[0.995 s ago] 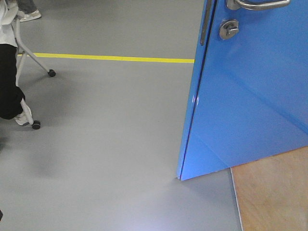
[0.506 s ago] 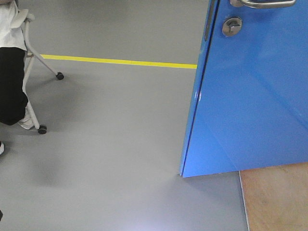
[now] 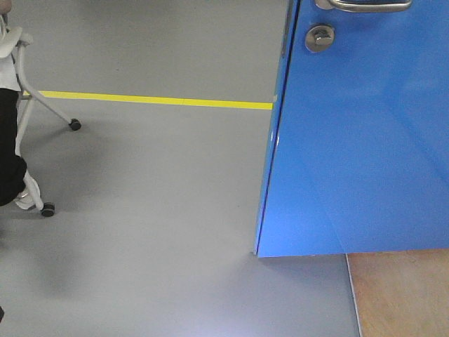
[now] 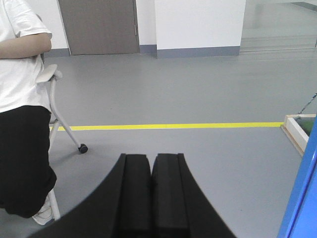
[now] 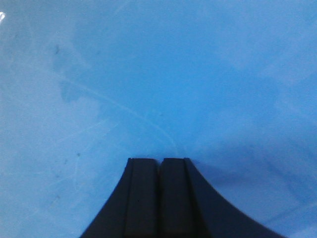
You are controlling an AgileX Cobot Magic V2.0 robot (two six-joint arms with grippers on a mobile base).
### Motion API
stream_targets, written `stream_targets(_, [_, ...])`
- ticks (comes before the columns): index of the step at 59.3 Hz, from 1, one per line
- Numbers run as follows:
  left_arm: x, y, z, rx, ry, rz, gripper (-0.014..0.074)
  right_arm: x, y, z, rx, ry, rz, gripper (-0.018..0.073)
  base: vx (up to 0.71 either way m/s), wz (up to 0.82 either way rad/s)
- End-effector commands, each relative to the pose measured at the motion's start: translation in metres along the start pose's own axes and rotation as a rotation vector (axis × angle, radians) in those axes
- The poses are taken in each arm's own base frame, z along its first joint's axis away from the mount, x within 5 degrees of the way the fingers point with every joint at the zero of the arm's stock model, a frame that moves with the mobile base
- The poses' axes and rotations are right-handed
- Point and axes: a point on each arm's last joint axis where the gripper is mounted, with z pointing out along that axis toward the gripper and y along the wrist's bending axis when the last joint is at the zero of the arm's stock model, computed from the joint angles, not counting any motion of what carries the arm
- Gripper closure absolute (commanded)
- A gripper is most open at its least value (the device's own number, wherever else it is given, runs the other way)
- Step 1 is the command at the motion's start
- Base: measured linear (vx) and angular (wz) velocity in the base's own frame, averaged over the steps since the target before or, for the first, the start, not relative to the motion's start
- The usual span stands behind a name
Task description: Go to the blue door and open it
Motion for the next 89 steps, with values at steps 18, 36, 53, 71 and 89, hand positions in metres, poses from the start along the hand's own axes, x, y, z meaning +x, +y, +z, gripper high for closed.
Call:
stream_targets(18, [-0.0154,-0.0003,-0.004,0.005,-0.118,-0.007,0.0526,-0.0262,0.0236,-0.0197,-0.062,-0.132,-0.013,0.0564,0.19,-0.04])
stream_targets(36, [-0.0154,-0.0003,-0.004,0.005,-0.118,-0.007,0.0526,-0.0262,0.0236,-0.0197,-0.062,-0.132,-0.013,0.0564,0.15,-0.02])
stream_targets(53, [-0.0154,-0.0003,-0.004,0.005,-0.118,-0.007,0.0526,-0.0262,0.0236,-0.0197,-0.062,-0.132,-0.013,0.0564,0.09,-0.01])
stream_targets(71, [-0.0154,-0.0003,-0.004,0.005,-0.118,-0.007,0.0526,-0.0262,0.0236,-0.0197,-0.062,-0.132,-0.013,0.0564,0.04,-0.02])
stream_targets(89, [-0.0154,-0.0003,-0.004,0.005,-0.118,-0.007,0.0526,-0.0262,0.0236,-0.0197,-0.062,-0.132,-0.013,0.0564,0.0,0.0])
